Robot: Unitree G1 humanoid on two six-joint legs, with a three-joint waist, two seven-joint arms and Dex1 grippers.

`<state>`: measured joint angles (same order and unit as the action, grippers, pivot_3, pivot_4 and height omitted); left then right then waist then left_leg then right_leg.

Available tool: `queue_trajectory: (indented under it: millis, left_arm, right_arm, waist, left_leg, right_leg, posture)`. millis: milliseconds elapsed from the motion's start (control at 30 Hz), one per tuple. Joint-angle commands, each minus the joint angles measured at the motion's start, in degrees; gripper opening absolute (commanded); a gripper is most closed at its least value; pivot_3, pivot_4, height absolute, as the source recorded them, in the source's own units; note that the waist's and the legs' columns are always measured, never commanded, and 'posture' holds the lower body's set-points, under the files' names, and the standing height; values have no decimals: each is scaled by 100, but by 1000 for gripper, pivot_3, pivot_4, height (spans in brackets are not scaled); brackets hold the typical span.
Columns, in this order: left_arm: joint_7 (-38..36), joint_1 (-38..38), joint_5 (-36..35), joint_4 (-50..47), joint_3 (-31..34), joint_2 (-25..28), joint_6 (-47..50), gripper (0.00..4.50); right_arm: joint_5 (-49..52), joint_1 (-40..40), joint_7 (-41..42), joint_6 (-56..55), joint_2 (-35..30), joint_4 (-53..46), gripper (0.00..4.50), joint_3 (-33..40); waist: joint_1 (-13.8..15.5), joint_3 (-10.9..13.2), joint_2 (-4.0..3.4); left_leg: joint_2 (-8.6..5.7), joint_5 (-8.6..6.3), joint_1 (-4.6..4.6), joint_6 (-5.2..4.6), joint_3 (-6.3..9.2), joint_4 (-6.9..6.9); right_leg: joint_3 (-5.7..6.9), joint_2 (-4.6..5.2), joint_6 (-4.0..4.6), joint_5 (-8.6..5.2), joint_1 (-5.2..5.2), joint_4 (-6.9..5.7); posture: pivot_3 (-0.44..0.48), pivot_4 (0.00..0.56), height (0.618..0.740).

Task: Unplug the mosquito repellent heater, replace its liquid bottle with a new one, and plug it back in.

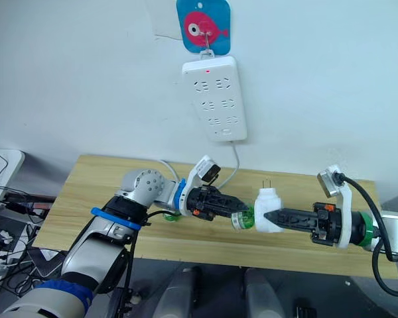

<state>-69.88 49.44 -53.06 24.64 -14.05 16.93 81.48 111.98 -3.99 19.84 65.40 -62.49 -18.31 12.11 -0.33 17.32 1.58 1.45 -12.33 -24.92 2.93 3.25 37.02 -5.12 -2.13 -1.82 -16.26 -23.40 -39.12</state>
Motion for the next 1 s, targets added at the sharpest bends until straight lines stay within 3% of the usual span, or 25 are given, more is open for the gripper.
queue_trajectory:
  millis: [33, 200, 367, 433, 567, 800, 1000]
  left_arm:
    - [58, -2, 119, -136, 224, -15, -189, 4493]
    - [189, -111, 320, -369, 460, 188, -491, 4493]
    - [580, -601, 785, -1635, 787, 229, -1935, 4493]
    - [340, -967, 1194, -2301, 665, 361, -2976, 4493]
    - [-344, -1802, 2390, -2984, 358, 466, -6006, 4493]
    - [-484, -2331, 3683, -2271, 179, -40, -10133, 4493]
    - [-65, -2216, 4408, -1223, -9, -370, -12267, 4493]
  right_arm:
    - [102, 17, 106, -32, 16, 11, 2981, 178]
    - [102, 52, 65, -36, 14, 94, 2981, 252]
    - [102, 126, -69, -72, 97, 285, 2981, 439]
    - [102, 113, -107, -42, 145, 405, 2981, 532]
    - [102, 90, -146, 41, 195, 543, 2981, 627]
    - [102, -60, -248, 103, 318, 588, 2981, 560]
    - [102, -217, -232, 199, 417, 565, 2981, 500]
  waist:
    - [0, 0, 0]
    - [0, 0, 0]
    - [17, 0, 0]
    - [19, 0, 0]
    - [30, 0, -1]
    - [71, 0, 0]
    - [76, 0, 0]
  left_leg:
    - [0, 0, 0, 0, -2, 0]
    - [2, 0, 1, 0, -2, -2]
    - [2, 0, 1, 0, 0, -4]
    - [0, 0, 1, 1, -5, -3]
    - [2, 0, 7, 1, -16, -8]
    - [-3, 0, 5, -1, -24, -1]
    - [-3, -1, 5, -2, -24, -1]
  right_leg:
    - [-2, 1, 0, 0, 0, 0]
    - [-2, 6, 1, 0, 0, 1]
    - [0, 18, 9, 5, 0, 3]
    - [-4, 22, 13, 8, 0, 4]
    - [-13, 22, 24, 14, 0, 4]
    - [-24, 22, 11, 9, 2, 11]
    - [-26, 19, 16, 13, 3, 12]
  posture:
    - [74, 289, 740]
    - [71, 293, 740]
    - [68, 297, 740]
    - [73, 300, 740]
    - [81, 300, 740]
    - [83, 304, 740]
    - [85, 304, 740]
